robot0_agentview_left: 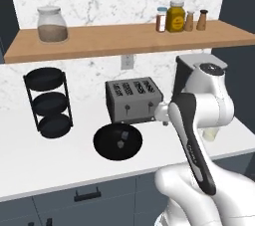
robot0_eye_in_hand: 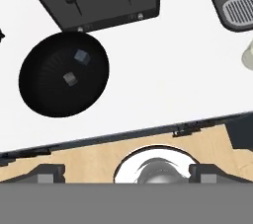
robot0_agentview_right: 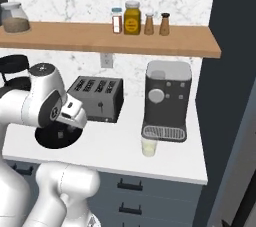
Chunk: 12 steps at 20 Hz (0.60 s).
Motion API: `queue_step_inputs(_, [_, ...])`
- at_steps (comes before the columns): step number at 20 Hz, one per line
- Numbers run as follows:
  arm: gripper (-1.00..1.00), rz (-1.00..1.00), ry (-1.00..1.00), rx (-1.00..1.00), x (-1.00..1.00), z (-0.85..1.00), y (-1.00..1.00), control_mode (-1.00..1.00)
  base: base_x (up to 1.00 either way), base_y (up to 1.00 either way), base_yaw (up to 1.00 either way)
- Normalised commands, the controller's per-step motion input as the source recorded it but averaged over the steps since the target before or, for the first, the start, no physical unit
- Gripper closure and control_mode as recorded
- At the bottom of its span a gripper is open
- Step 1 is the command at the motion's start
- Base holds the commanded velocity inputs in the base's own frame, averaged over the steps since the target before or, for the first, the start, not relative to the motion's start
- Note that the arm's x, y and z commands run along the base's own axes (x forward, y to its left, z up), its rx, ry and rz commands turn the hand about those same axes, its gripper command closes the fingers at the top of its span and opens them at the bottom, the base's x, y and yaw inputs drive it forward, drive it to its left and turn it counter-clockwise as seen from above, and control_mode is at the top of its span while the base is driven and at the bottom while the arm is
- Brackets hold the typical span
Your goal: Grab a lemon wedge from the fridge and one ice cube from the ice bowl, and put them in the glass of lemonade.
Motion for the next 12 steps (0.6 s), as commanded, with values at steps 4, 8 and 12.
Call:
queue_step_inputs(4, [-1.00, 0.00, 0.00, 0.00, 0.00, 0.00, 0.00, 1.00, 0.06, -0.04, 0.07])
queue_step_inputs(8, [-1.00, 0.08, 0.09, 0.00, 0.04, -0.52, 0.04, -1.00, 0.00, 0.00, 0.00])
queue_step_inputs(12, [-1.00, 0.06, 0.14, 0.00, 0.33, -0.60, 0.12, -1.00, 0.00, 0.00, 0.00])
